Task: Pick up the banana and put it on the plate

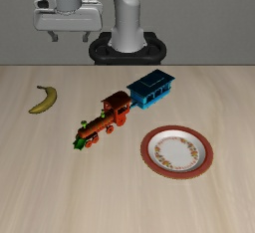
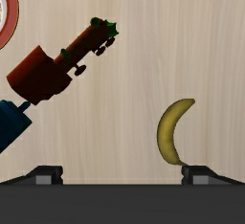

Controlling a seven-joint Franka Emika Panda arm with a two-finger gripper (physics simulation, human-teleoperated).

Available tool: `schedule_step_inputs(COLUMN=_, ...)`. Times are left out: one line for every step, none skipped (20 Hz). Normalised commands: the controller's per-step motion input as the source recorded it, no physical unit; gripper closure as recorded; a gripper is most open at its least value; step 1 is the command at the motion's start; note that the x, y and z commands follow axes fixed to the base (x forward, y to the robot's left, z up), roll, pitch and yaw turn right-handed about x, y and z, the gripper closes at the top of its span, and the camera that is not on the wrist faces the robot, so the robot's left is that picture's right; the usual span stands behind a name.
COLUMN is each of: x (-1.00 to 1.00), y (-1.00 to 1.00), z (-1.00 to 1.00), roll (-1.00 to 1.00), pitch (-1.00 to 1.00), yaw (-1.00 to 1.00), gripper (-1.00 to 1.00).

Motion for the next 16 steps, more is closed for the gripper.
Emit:
schedule_step_inputs(x=0.0, y=-1.0, z=0.0, roll=0.0, pitch=0.0, yaw=0.0, gripper=-1.0)
schedule_step_inputs(x=0.0, y=-1.0, z=0.0, roll=0.0, pitch=0.0, yaw=0.0, gripper=-1.0)
schedule_step_inputs(x=0.0, y=-1.0, z=0.0, roll=0.0, pitch=0.0, yaw=0.0, gripper=-1.0)
schedule_step_inputs(x=0.0, y=-1.0, z=0.0, roll=0.0, pitch=0.0, yaw=0.0, gripper=-1.0)
schedule_step_inputs(x=0.0, y=-1.0, z=0.0, roll=0.0, pitch=0.0, yaw=0.0, gripper=-1.0)
schedule_step_inputs(x=0.0, y=-1.0, z=0.0, roll=0.0, pitch=0.0, yaw=0.0, gripper=-1.0)
schedule_step_inputs(x=0.0, y=-1.0, z=0.0, roll=0.0, pitch=0.0, yaw=0.0, gripper=-1.0)
schedule_step_inputs(x=-1.0, y=0.0, z=0.0, roll=0.0, pitch=0.0, yaw=0.0, gripper=-1.0)
schedule_step_inputs(x=0.0, y=1.0, z=0.0, roll=0.0, pitch=0.0, yaw=0.0, gripper=-1.0)
schedule_step_inputs(x=0.0, y=0.0, z=-1.0, roll=0.0, pitch=0.0, yaw=0.0, gripper=-1.0)
schedule_step_inputs(x=0.0, y=0.0, z=-1.0, roll=0.0, pitch=0.0, yaw=0.0, gripper=-1.0)
schedule_step_inputs(x=0.0, y=0.0, z=-1.0, roll=0.0, pitch=0.0, yaw=0.0, gripper=-1.0)
schedule_step_inputs(x=0.0, y=0.0, z=-1.0, roll=0.0, pitch=0.0, yaw=0.0, gripper=-1.0)
schedule_step_inputs(x=0.0, y=0.0, z=-1.0, roll=0.0, pitch=0.0, yaw=0.0, gripper=-1.0)
schedule_step_inputs(x=0.0, y=0.0, z=-1.0, roll=0.0, pitch=0.0, yaw=0.0, gripper=-1.0)
schedule_step_inputs(x=0.0, y=0.0, z=-1.0, roll=0.0, pitch=0.0, yaw=0.0, gripper=-1.0)
